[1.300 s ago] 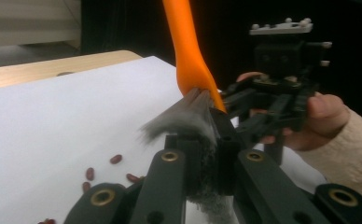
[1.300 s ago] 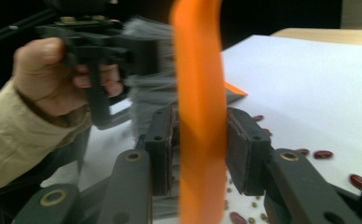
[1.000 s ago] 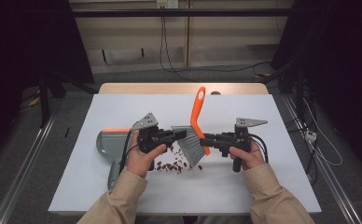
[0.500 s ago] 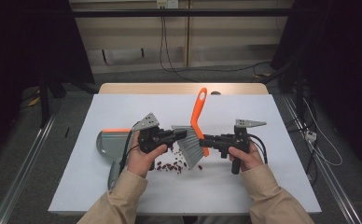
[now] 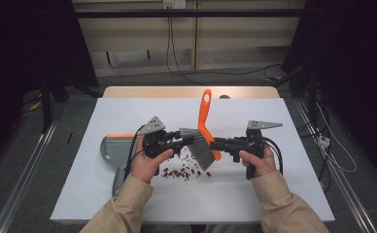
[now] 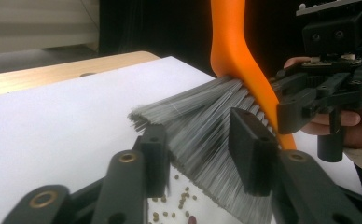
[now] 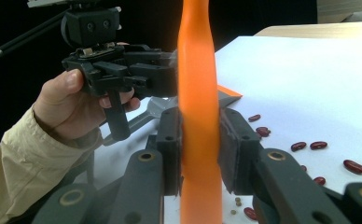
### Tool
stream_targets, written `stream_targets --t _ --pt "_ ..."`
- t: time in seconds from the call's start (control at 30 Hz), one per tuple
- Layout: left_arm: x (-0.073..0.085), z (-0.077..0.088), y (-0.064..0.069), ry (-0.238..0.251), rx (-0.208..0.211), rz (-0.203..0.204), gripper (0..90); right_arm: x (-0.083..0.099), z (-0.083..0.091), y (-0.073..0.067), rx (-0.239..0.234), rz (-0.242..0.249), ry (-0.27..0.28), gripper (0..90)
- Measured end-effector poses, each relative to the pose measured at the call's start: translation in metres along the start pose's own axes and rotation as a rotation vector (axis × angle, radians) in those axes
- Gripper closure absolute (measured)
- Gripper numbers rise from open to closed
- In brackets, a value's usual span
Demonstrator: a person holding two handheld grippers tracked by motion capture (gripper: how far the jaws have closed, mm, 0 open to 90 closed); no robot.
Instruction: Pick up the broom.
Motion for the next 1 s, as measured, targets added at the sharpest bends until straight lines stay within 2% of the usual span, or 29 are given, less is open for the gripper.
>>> stream_targets --t 0.1,0.2,0.33,0.73,0.83,1.0 --pt "0.001 -0.002 0.000 -0.008 -0.002 0.000 54.0 0.000 0.000 0.002 0.003 -0.021 0.009 71.6" --pt "0.002 -0.003 -0.001 -0.015 -0.015 0.004 56.1 0.000 0.000 0.001 0.010 -0.024 0.004 71.7" --pt "0.002 -0.003 0.000 -0.015 0.000 0.008 55.4 0.000 0.001 0.001 0.008 -0.020 0.001 71.7" --pt "0.004 -0.005 0.000 -0.030 -0.003 0.024 41.3 0.001 0.003 0.004 0.022 -0.050 0.004 71.8" --pt "0.004 -0.005 -0.002 -0.033 -0.019 0.021 37.4 0.001 0.005 0.005 0.042 -0.050 0.000 71.8" --pt "0.003 -0.001 -0.006 -0.040 -0.063 0.015 23.2 -0.001 0.014 0.011 0.083 -0.051 -0.004 71.8"
Point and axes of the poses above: each handheld gripper's, and its own axes: z roughly backward along the jaws, x roughly out of its underside, y roughly to its right, the point moved 7 cm from there along -z, roughly forward along the jaws, and after that the axes turned 1 degree about -x, right-handed, at the moved point
